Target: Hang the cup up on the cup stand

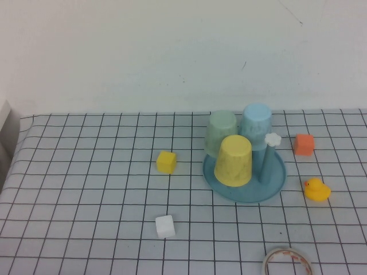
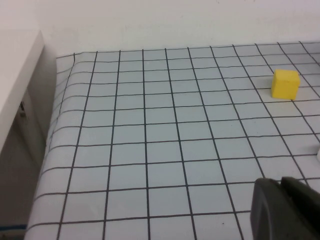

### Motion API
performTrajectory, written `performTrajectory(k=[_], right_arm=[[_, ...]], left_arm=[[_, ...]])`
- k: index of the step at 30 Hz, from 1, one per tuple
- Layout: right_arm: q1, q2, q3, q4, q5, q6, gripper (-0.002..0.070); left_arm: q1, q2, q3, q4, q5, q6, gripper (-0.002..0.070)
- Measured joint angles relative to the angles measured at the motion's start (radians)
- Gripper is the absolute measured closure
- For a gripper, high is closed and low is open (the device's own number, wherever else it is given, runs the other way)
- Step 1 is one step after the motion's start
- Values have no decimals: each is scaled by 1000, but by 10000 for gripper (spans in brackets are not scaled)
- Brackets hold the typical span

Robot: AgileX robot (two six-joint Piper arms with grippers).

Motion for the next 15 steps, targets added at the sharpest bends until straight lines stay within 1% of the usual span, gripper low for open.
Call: performTrajectory(k=[6, 12, 15], right_arm=[[0, 0, 0, 0, 0, 0, 678], [0, 0, 0, 0, 0, 0, 678], [0, 0, 0, 0, 0, 0, 678]], left_arm=[[0, -2, 0, -15, 6, 77, 675], [0, -3, -2, -107, 7, 174, 675], [0, -3, -2, -125, 8, 199, 675]])
